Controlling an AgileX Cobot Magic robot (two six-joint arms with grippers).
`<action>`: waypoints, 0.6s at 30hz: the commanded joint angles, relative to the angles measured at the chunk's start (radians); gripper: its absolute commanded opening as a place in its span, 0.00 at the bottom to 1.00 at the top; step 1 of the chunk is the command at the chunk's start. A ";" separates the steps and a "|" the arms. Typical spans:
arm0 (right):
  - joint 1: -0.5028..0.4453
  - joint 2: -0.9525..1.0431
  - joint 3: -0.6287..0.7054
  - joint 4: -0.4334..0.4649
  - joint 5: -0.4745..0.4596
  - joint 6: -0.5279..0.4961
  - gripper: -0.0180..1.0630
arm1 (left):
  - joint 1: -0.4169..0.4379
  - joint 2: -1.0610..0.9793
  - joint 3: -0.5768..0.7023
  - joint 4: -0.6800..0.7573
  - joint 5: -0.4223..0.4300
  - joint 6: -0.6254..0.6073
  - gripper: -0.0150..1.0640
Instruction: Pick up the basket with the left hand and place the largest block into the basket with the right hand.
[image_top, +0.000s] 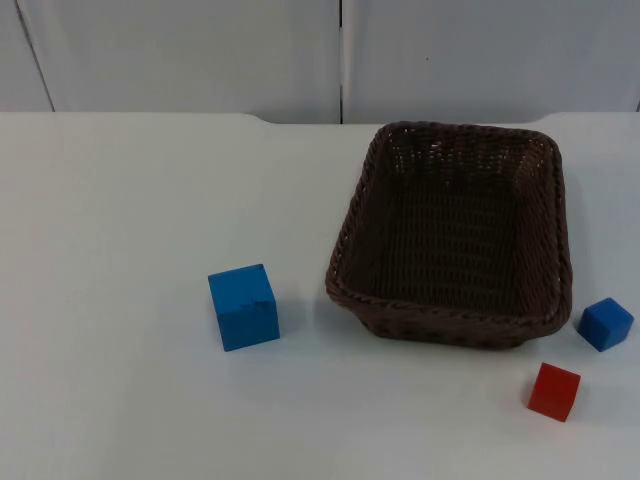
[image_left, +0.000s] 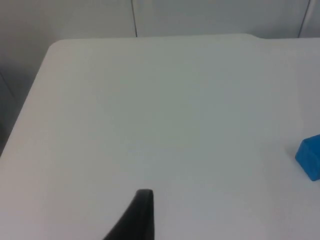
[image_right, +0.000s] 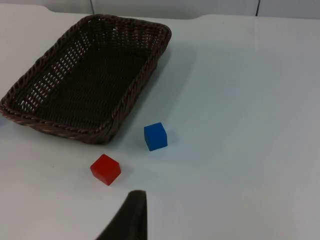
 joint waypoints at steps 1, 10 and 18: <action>-0.006 -0.004 0.003 -0.001 -0.005 -0.001 0.99 | 0.001 0.017 -0.014 -0.015 -0.017 0.001 0.97; -0.006 -0.004 0.003 -0.001 -0.005 -0.001 0.99 | 0.001 0.133 -0.081 -0.059 -0.054 0.030 0.97; -0.006 -0.004 0.003 -0.001 -0.005 -0.001 0.99 | 0.001 0.225 -0.112 -0.079 -0.115 0.037 0.97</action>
